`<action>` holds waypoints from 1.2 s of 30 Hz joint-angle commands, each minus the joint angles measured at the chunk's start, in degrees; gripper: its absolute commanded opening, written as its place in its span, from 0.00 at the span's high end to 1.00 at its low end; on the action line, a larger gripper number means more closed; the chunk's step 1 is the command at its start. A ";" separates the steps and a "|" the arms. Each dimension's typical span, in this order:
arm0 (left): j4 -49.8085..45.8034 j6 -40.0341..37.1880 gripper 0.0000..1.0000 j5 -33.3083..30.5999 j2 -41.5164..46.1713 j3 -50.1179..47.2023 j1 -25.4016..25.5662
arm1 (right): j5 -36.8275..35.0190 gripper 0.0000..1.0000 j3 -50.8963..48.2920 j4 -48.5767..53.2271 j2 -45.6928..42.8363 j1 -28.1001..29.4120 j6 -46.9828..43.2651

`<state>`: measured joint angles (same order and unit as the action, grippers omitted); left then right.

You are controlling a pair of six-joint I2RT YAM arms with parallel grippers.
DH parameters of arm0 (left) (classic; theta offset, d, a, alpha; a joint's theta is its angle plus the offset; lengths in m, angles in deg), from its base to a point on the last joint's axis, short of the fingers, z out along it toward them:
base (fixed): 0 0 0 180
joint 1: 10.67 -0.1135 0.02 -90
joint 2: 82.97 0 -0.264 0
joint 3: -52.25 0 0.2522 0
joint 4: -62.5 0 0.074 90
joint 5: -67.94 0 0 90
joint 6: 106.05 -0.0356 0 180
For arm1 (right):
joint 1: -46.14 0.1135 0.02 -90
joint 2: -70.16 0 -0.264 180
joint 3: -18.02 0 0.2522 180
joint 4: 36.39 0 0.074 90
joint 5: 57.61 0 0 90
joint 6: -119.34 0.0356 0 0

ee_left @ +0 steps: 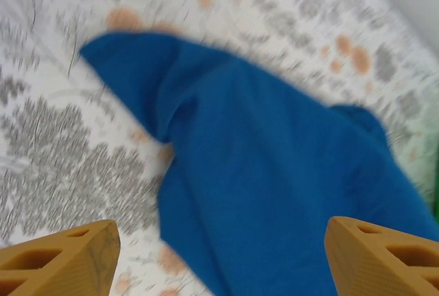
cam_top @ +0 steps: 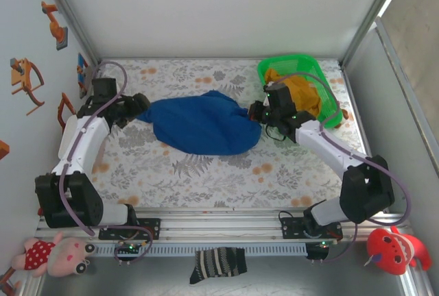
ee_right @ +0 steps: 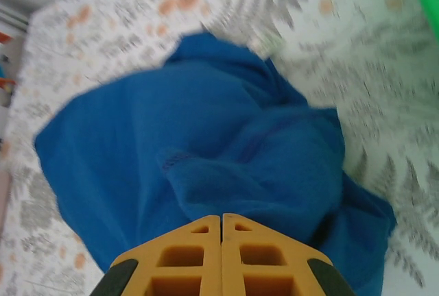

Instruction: Fold the inside-out t-shirt

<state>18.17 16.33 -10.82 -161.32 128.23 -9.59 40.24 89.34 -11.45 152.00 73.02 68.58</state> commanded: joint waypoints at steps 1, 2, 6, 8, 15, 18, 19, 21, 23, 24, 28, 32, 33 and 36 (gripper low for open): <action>0.93 -0.34 0.21 0.79 -0.76 -2.10 -0.03 | 0.32 1.00 -1.85 -6.52 -2.08 0.94 1.70; 0.90 -0.56 0.21 0.56 -1.79 -2.01 0.04 | 0.32 1.00 -2.39 -6.65 -2.21 1.07 1.69; 0.95 -1.92 0.19 -2.00 -7.69 1.15 0.06 | 0.05 1.00 -3.33 -6.74 -2.22 1.52 1.45; 0.94 -2.49 0.20 -2.75 -11.38 3.90 0.06 | -0.12 1.00 -3.18 -6.54 -2.06 1.52 1.34; -0.16 -2.18 0.20 -4.45 -23.84 13.15 0.04 | -0.65 1.00 -1.16 -4.95 -1.17 1.52 0.40; 0.05 -0.97 0.20 -3.06 -27.97 15.30 0.44 | -0.91 1.00 -0.04 -4.25 -0.94 1.52 0.22; 0.07 -0.66 0.20 -2.75 -28.96 15.82 0.71 | -0.92 1.00 0.35 -4.07 -0.83 1.52 0.13; 0.45 -0.41 0.19 -2.05 -30.96 16.56 1.71 | -1.13 1.00 1.77 -3.56 -0.59 1.52 -0.09; 1.36 0.26 0.20 -1.52 -32.58 17.24 2.83 | -0.94 1.00 3.62 -3.02 -0.08 1.52 -0.39; 1.94 0.48 0.26 -0.19 -33.57 17.95 3.27 | -0.77 1.00 4.88 -2.64 0.43 1.52 -0.61; 0.27 1.20 1.00 3.67 -37.01 24.63 3.93 | -0.29 1.00 13.15 0.78 3.47 1.28 -3.00; -2.72 2.11 1.00 3.58 -32.95 34.48 2.67 | 3.35 1.00 26.34 3.76 7.50 -1.31 -4.37; -3.27 2.61 1.00 3.65 -31.09 37.30 2.11 | 4.86 1.00 30.17 3.97 8.54 -2.34 -3.96; -2.40 5.33 1.00 4.13 -25.69 42.55 -0.11 | 8.84 1.00 39.47 3.32 10.92 -5.13 -1.97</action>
<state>15.97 18.58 -7.97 -195.26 165.38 -7.29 44.90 121.27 -7.27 162.71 70.37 66.00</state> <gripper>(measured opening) 0.045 0.049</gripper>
